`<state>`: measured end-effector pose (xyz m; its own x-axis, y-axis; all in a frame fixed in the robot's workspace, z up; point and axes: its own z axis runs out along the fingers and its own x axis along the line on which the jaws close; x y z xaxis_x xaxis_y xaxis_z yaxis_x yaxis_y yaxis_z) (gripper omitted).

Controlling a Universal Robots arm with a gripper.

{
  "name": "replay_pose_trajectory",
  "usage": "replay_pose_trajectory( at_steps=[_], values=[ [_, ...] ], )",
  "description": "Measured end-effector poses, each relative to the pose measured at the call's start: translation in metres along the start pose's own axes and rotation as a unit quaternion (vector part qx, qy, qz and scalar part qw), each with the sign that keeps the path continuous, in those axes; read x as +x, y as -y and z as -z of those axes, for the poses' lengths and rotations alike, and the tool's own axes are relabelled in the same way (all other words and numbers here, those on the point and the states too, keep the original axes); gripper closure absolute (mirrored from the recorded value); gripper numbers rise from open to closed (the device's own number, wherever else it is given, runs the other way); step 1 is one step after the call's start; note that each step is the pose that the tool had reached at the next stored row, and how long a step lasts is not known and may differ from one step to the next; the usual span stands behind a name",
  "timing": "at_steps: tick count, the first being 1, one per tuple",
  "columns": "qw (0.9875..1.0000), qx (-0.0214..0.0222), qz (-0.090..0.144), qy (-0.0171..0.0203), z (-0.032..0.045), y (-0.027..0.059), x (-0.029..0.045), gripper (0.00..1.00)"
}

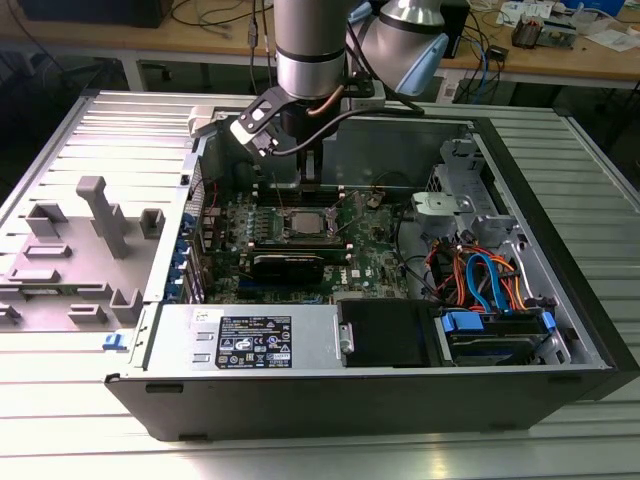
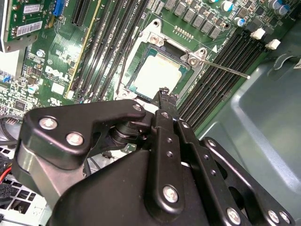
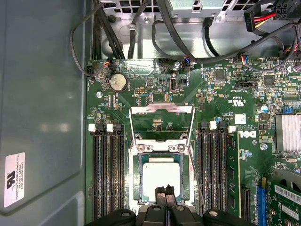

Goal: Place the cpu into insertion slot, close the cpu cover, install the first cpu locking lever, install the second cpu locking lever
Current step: 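Close the cpu cover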

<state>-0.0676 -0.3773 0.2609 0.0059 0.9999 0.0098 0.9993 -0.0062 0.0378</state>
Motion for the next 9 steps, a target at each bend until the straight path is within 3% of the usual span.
replay_pose_trajectory(
  at_steps=[9],
  values=[
    [1.0000, 0.0000, 0.000, 0.0000, -0.0002, -0.0067, 0.0001, 0.89]
  ],
)
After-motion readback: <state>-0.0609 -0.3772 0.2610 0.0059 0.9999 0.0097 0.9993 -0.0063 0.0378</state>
